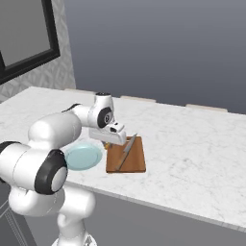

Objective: Pick up the knife from the drawer and place it on the cutting board. Then place the meat from the plate to the cutting board.

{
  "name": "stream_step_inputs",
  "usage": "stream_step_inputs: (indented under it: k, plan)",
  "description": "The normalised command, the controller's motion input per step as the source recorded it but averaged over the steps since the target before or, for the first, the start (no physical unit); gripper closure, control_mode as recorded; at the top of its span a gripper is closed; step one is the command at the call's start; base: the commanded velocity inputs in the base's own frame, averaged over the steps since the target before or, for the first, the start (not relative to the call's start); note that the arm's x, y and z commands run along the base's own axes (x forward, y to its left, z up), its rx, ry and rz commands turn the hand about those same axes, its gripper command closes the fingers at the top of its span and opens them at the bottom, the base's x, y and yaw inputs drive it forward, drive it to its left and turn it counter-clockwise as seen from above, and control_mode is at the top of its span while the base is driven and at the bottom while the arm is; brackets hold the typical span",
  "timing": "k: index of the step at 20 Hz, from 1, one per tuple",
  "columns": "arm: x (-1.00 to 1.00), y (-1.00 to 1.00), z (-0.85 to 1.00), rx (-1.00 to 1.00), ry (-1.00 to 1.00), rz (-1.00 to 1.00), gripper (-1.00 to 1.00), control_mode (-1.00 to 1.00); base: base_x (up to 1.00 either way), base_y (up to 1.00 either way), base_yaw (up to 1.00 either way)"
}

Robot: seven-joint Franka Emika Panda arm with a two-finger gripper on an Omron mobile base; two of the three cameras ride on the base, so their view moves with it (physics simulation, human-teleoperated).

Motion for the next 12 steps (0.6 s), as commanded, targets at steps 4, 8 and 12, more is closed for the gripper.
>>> stream_step_inputs:
  k: [4,8,12]
  plan:
    - [0.42,-0.06,-0.30,0.00,0.00,0.00,1.00,-1.00,0.00,0.00,0.00]
    - [0.34,0.00,-0.45,0.00,0.00,0.00,1.00,-1.00,0.00,0.00,0.00]
    - [0.05,0.00,-0.46,0.00,0.00,0.00,1.00,-1.00,0.00,0.00,0.00]
